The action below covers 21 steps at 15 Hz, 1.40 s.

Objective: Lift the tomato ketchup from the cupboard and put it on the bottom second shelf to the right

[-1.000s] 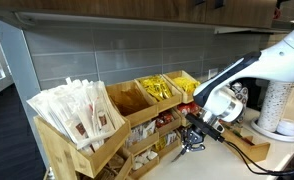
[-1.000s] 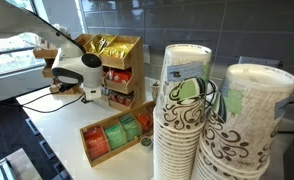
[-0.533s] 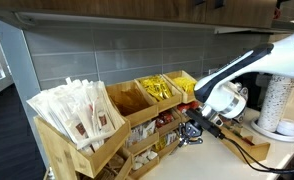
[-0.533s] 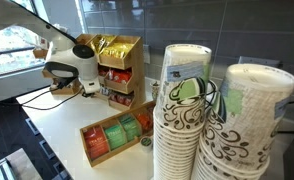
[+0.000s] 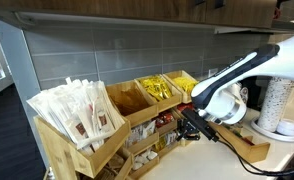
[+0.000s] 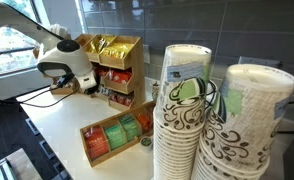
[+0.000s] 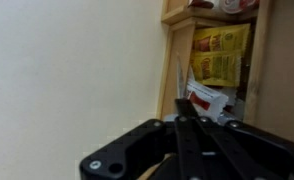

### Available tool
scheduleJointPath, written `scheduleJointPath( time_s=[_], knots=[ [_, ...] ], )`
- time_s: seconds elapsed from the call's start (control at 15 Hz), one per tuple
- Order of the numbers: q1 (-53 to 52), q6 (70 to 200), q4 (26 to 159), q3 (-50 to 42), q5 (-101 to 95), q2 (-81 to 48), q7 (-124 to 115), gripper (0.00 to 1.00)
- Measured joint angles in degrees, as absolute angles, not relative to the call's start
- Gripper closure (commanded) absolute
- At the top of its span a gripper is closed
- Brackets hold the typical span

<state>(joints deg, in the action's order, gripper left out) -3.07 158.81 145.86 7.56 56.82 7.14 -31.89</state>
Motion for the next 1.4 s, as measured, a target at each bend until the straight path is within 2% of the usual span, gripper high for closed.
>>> scheduleJointPath(
  time_s=[0.53,1.4],
  knots=[
    [-2.8,174.3,149.6,13.1,45.8,7.2,-50.0,1.00],
    [0.1,182.0,150.8,18.4,40.5,8.6,-64.1,1.00]
  ],
)
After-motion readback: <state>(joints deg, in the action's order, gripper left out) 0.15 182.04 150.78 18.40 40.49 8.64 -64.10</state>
